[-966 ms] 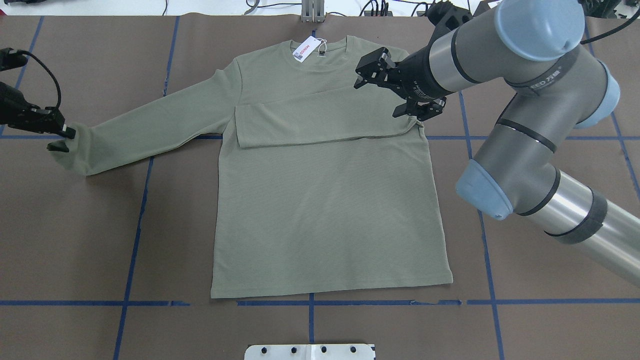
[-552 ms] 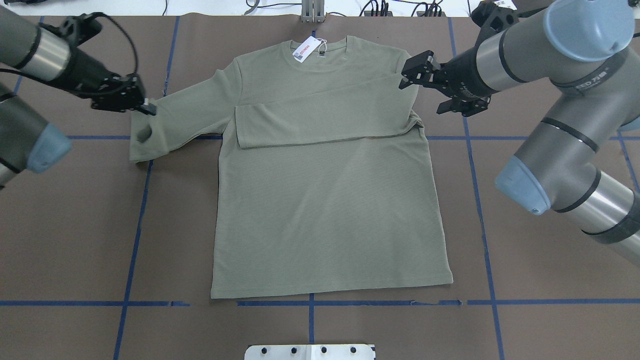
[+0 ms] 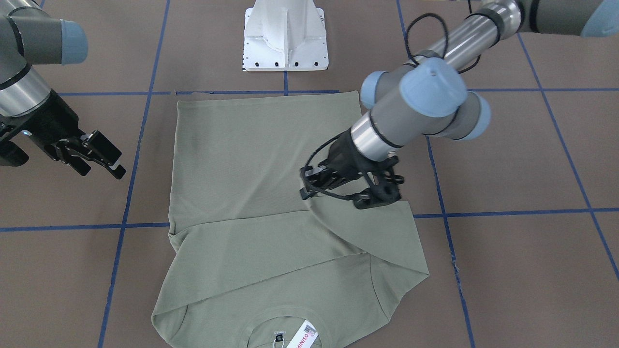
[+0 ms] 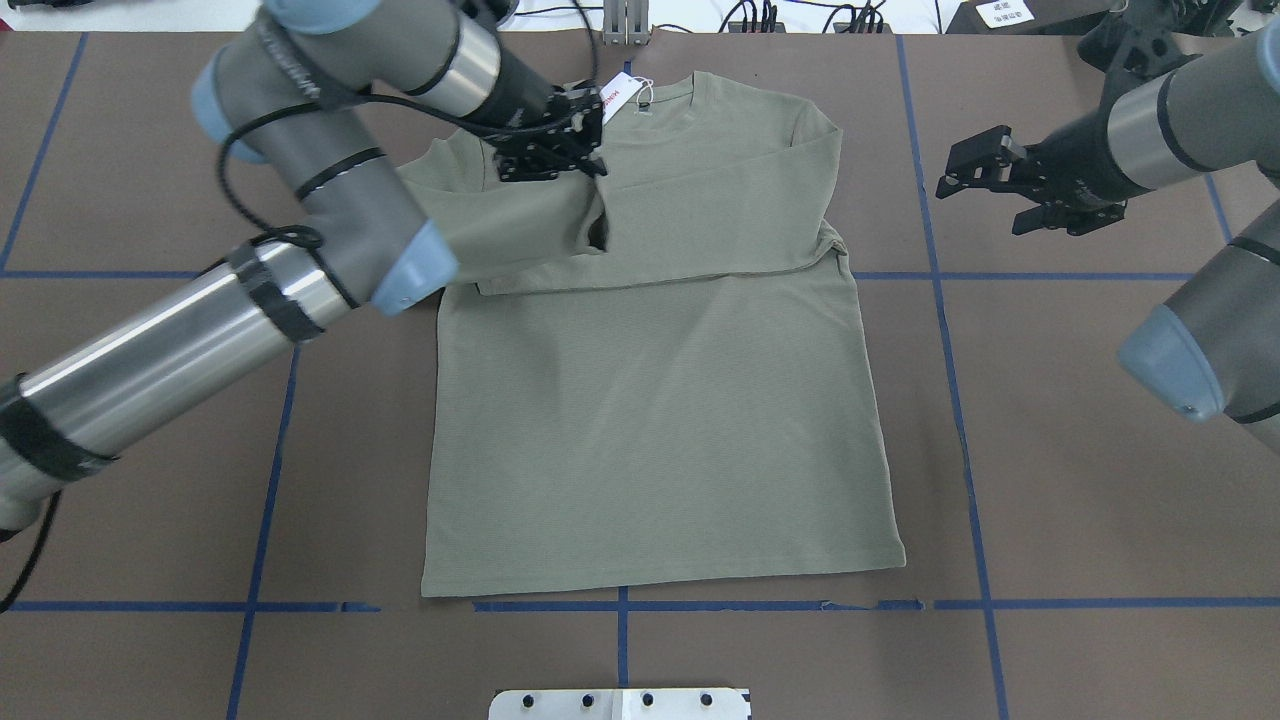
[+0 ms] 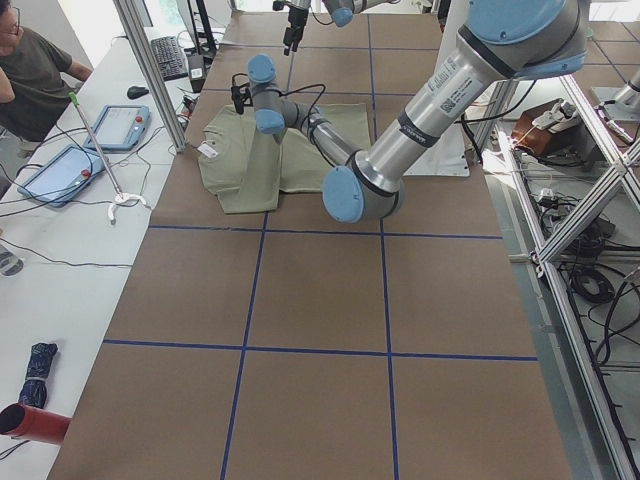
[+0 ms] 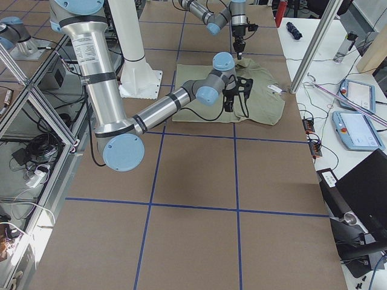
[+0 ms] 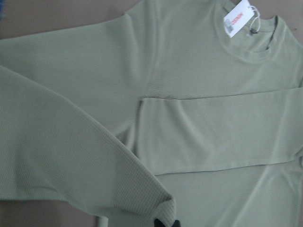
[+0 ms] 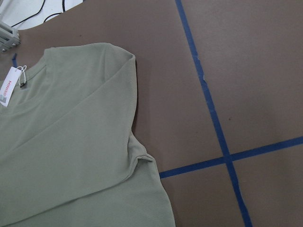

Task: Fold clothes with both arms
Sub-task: 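Fold the other sleeve across the shirt with the left gripper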

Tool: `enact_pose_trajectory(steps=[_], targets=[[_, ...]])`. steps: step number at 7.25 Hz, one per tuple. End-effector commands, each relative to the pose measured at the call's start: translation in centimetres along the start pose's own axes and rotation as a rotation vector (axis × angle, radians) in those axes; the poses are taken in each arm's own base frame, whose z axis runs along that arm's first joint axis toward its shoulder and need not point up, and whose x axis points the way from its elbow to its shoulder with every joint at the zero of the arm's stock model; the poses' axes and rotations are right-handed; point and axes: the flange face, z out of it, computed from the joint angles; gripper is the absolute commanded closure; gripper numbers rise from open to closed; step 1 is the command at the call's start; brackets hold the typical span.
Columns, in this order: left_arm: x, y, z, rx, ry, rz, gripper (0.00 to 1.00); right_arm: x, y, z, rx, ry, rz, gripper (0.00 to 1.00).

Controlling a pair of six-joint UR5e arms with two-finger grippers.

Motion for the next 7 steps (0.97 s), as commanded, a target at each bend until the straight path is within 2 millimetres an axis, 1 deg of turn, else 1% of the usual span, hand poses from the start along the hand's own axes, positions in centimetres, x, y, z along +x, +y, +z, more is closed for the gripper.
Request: enact_pose_trajectory(steps=[1, 2, 3, 4, 5, 6, 7], targets=[[5.7, 6.4, 7.7, 0.059, -0.012, -0.017, 1.00, 2.1, 0.0, -0.1, -0.001, -0.005, -0.017, 0.00], [5.2, 8.6, 10.1, 0.086, -0.019, -0.006, 1.00, 2.7, 0.0, 0.0, -0.001, 0.002, -0.014, 0.00], [6.6, 10.6, 11.9, 0.079, -0.006, 0.010, 1.00, 3.7, -0.3, -0.4, 0.005, 0.010, -0.017, 0.00], [7.0, 11.3, 13.4, 0.101, 0.008, 0.020, 1.00, 5.2, -0.8, -1.1, -0.006, 0.014, -0.032, 0.00], [6.8, 11.8, 14.3, 0.126, 0.035, 0.032, 1.00, 6.9, -1.1, -1.4, -0.010, 0.028, -0.061, 0.00], [7.6, 12.3, 15.2, 0.133, 0.063, 0.043, 1.00, 7.7, -1.0, -1.4, -0.011, 0.038, -0.069, 0.00], [8.2, 12.3, 15.9, 0.174, 0.069, 0.042, 0.59, 7.7, -1.0, -1.4, -0.011, 0.038, -0.069, 0.00]])
